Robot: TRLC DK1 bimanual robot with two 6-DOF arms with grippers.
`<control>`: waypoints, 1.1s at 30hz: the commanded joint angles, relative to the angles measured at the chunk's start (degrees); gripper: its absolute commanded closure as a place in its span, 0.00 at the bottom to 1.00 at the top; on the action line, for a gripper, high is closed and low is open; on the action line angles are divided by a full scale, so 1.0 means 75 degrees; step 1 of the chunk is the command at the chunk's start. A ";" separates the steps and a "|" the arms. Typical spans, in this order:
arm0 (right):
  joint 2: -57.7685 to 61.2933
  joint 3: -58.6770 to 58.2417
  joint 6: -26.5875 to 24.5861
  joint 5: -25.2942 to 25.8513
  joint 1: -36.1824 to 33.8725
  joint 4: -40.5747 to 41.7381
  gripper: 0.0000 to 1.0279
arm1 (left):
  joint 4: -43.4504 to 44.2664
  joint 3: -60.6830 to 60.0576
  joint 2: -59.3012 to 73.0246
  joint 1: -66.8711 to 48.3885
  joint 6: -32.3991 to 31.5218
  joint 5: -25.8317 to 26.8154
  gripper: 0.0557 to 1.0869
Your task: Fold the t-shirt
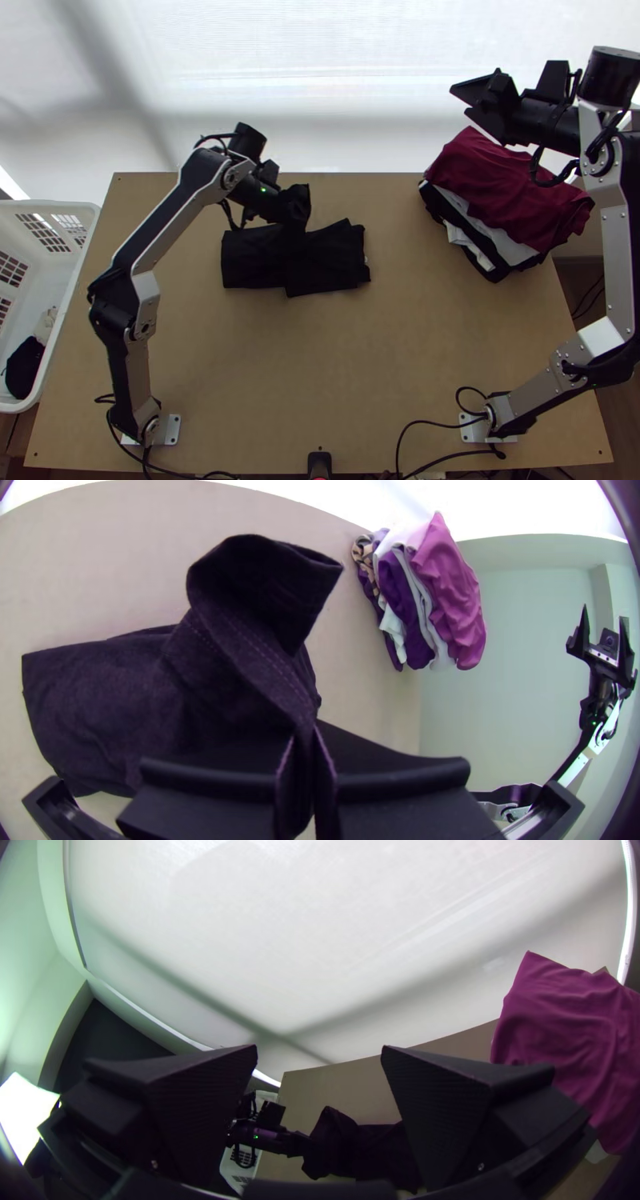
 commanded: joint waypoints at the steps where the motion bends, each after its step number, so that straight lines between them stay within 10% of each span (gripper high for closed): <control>1: -0.0191 -0.0111 0.0178 -0.0046 0.0072 0.0075 0.15 | 0.0037 0.0451 0.0401 -0.0233 -0.0241 0.0005 0.96; 4: -0.0167 -0.0122 0.0178 -0.0046 0.0119 0.0075 0.15 | 0.0037 0.0661 0.0647 -0.0409 -0.0206 0.0005 0.84; 6: -0.0167 -0.0158 0.0143 -0.0011 0.0154 0.0075 0.15 | 0.0037 0.0814 0.0765 -0.0549 -0.0194 0.0017 0.18; 7: -0.0167 -0.0181 0.0143 -0.0011 0.0189 0.0075 0.15 | 0.0037 0.0849 0.0765 -0.0596 -0.0171 0.0075 0.03; 33: -0.0308 -0.5841 -0.1146 0.0458 0.2486 0.0978 0.15 | 0.1279 0.0861 -0.0771 0.1478 -0.0675 0.0603 0.04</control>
